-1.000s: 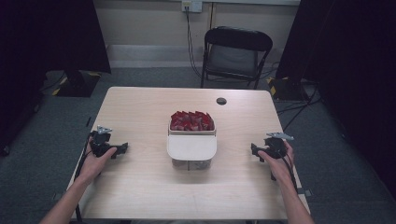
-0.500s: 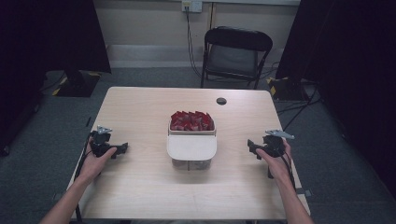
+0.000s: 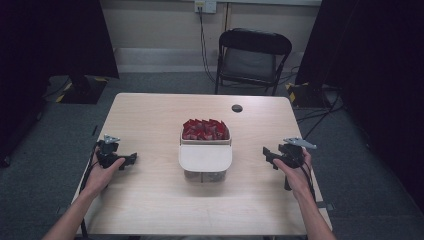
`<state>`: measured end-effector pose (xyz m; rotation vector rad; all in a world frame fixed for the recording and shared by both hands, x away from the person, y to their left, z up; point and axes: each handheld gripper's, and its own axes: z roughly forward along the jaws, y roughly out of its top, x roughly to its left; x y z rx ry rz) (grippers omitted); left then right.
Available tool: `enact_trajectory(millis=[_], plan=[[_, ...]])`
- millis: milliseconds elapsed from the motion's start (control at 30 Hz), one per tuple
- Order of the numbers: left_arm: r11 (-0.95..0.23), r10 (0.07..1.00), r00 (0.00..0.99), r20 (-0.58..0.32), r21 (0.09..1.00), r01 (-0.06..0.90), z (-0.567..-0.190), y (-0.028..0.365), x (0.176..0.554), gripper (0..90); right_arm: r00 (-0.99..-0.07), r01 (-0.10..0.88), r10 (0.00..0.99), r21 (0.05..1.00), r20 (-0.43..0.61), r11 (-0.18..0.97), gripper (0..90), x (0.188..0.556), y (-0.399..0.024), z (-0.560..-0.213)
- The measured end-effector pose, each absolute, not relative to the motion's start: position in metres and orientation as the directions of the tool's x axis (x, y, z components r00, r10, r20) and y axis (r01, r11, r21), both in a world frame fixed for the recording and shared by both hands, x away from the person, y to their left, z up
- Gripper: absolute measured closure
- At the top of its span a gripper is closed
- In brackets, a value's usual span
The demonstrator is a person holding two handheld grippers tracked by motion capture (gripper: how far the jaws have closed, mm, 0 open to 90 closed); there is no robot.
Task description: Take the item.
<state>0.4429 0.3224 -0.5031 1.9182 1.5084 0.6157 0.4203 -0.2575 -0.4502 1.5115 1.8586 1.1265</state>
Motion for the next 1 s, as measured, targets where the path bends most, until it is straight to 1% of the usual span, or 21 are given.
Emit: enact_trajectory(millis=[367,1000], plan=[[-0.161,0.97,0.241,-0.013,0.711,0.684,-0.503,0.322,0.443,0.0,-0.348,0.518,0.928,0.853,0.136,0.069,35.2,0.417,-0.238,-0.437],[-0.16,0.971,0.241,-0.013,0.711,0.684,-0.503,0.322,0.443,0.0,-0.448,0.467,0.881,0.88,0.151,0.088,38.8,0.41,-0.211,-0.412]])
